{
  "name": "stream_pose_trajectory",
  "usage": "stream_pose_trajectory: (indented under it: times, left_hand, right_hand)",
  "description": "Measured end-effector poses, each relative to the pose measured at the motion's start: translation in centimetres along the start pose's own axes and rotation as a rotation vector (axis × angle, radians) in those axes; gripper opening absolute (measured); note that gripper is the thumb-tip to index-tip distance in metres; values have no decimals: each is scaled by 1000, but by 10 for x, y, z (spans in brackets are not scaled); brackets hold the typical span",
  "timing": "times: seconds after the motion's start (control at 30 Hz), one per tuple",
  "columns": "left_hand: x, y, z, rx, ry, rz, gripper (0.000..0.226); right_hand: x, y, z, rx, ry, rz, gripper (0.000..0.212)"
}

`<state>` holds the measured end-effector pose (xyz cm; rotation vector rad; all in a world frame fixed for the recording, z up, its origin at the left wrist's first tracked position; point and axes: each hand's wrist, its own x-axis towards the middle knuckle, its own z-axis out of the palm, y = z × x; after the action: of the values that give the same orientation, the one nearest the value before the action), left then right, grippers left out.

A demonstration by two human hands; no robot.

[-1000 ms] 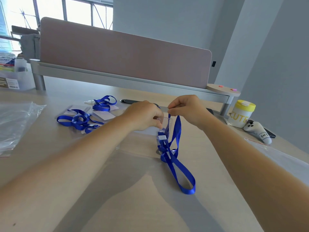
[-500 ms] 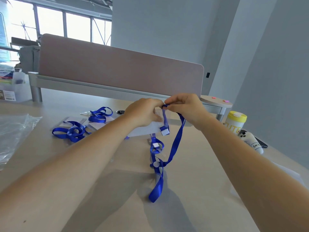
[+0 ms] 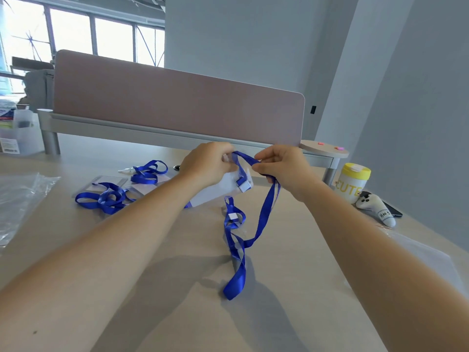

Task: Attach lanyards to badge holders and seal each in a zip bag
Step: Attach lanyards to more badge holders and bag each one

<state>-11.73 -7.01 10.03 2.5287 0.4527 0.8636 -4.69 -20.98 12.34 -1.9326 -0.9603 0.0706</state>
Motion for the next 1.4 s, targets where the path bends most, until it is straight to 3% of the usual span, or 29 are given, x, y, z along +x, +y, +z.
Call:
stream_pose_trajectory:
  times: [0.13,0.27,0.67,0.9,1.1,1.27,1.4]
  left_hand:
    - [2,-7,-9,-70,49,-20,15]
    - [1,-10,-9,-143,82,-5,16]
    - [-6,-17,0,-321,32,-25,35]
    - [-8,-20,1,-447,3,-21,24]
    - [-8,-22,1,-490,44,-5,2]
    - [-5,-28,0,-450,64,11,3]
    - [-4,-30,-1,-474,99,14,16]
  right_hand:
    - [-2,6,-1,-25,-109,23,21]
    - [0,15,0,-48,-97,15,30]
    - [-2,30,24,-162,-148,81,25]
    - [0,34,27,-205,-123,86,25]
    - [-4,35,29,-212,-125,86,27]
    - [-5,36,30,-229,-173,69,23]
    - [-5,41,28,-210,-238,97,28]
